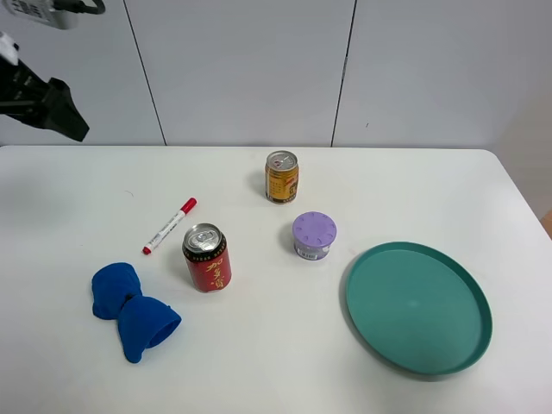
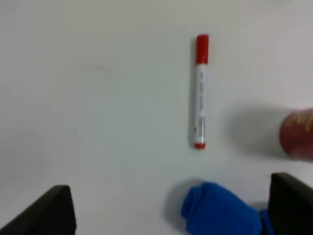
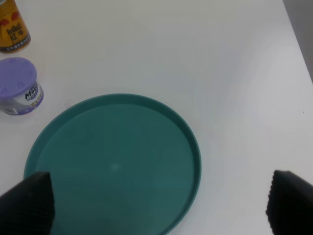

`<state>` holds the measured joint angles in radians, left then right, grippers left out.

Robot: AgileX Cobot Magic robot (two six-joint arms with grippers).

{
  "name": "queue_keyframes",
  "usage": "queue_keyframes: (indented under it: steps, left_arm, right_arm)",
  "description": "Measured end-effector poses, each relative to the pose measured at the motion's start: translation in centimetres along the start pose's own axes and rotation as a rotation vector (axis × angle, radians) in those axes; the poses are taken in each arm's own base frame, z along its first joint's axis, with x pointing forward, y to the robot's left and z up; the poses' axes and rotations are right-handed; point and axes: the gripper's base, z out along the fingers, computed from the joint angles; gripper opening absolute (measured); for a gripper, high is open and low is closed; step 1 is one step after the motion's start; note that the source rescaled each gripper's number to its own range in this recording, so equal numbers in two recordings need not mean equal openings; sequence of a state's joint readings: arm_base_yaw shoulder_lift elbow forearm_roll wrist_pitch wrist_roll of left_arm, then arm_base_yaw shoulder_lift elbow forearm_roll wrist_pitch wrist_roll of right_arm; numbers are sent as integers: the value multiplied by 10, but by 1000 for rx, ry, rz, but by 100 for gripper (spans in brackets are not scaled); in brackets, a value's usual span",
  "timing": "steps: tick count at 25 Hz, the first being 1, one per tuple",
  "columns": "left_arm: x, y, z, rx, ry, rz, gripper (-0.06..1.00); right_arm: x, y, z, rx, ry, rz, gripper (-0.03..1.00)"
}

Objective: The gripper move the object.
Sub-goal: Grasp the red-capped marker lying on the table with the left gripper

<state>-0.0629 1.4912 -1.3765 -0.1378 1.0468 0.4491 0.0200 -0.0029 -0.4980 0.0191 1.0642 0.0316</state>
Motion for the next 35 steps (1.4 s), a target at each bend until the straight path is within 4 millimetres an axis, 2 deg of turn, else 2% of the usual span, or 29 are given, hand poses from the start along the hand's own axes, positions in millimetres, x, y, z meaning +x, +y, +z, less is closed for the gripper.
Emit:
queue_keyframes:
  steps: [9, 19, 25, 35]
  left_arm:
    - [-8, 4, 83, 97, 96, -7, 99]
    - [-26, -55, 161, 99, 102, 218, 96]
    - [-16, -67, 209, 119, 159, 235, 96]
    - [-7, -65, 248, 82, 159, 257, 96]
  right_arm:
    - [0, 0, 0, 0, 0, 0, 100]
    - [0, 0, 0, 0, 0, 0, 100]
    - [0, 0, 0, 0, 0, 0, 100]
    - [0, 0, 0, 0, 0, 0, 100]
